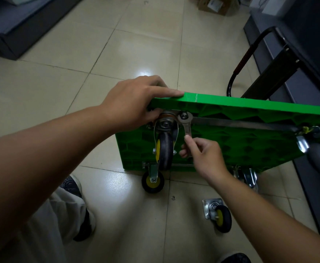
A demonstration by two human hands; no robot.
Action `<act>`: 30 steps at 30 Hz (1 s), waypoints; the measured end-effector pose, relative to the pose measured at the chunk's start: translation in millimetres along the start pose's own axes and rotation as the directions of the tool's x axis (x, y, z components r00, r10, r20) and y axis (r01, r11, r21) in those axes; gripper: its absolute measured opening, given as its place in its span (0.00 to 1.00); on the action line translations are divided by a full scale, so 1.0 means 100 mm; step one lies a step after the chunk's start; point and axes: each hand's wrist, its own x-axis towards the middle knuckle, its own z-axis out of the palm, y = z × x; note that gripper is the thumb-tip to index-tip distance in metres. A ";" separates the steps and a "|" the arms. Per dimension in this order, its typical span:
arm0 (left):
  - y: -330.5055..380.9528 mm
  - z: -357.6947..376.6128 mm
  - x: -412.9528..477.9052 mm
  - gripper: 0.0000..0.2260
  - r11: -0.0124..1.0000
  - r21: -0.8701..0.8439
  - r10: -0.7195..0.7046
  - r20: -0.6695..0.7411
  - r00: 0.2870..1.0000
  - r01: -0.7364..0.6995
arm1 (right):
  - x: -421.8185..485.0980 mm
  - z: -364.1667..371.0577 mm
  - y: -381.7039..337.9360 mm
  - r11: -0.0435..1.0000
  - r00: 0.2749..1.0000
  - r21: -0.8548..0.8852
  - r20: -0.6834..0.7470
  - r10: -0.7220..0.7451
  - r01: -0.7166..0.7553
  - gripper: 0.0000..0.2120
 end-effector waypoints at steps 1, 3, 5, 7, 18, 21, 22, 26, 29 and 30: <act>0.00 -0.01 0.00 0.26 1.000 -0.002 -0.004 0.005 1.000 0.004 | 0.00 -0.01 -0.02 0.999 1.000 0.045 0.026 0.009 -0.010 0.17; 0.00 -0.02 0.00 0.27 1.000 -0.009 -0.008 0.016 1.000 0.008 | 0.01 -0.10 -0.04 0.995 0.993 0.096 0.118 0.001 -0.012 0.17; 0.01 -0.02 0.00 0.27 1.000 -0.019 -0.005 0.023 1.000 0.005 | 0.03 -0.23 0.00 0.997 0.977 0.078 0.212 -0.015 -0.001 0.18; 0.00 -0.02 0.00 0.27 1.000 -0.024 -0.003 0.027 1.000 0.004 | 0.04 -0.38 0.07 0.989 0.945 -0.147 0.326 0.023 0.026 0.19; 0.00 -0.01 0.02 0.28 1.000 -0.023 -0.014 0.044 0.999 0.015 | 0.04 -1.09 -0.58 0.561 0.922 -0.736 0.353 -0.160 0.380 0.16; 0.00 -0.02 0.01 0.27 1.000 -0.021 -0.009 0.042 0.999 0.009 | 0.00 -1.15 -0.80 0.532 0.887 -0.726 0.248 -0.389 0.437 0.13; 0.00 -0.02 0.01 0.27 1.000 -0.020 -0.007 0.041 0.999 0.008 | -0.01 -1.15 -0.84 0.529 0.880 -0.729 0.215 -0.424 0.434 0.14; -0.01 -0.01 0.01 0.27 1.000 -0.028 -0.010 0.036 0.999 0.011 | -0.02 -1.11 -0.88 0.545 0.876 -0.731 0.152 -0.457 0.411 0.16; -0.01 -0.01 0.00 0.27 0.999 -0.032 -0.011 0.031 0.999 0.012 | -0.03 -1.13 -0.89 0.546 0.887 -0.735 0.161 -0.433 0.401 0.18; -0.01 -0.01 0.00 0.27 1.000 -0.029 -0.011 0.033 0.999 0.012 | -0.02 -1.14 -0.89 0.542 0.891 -0.742 0.164 -0.423 0.394 0.19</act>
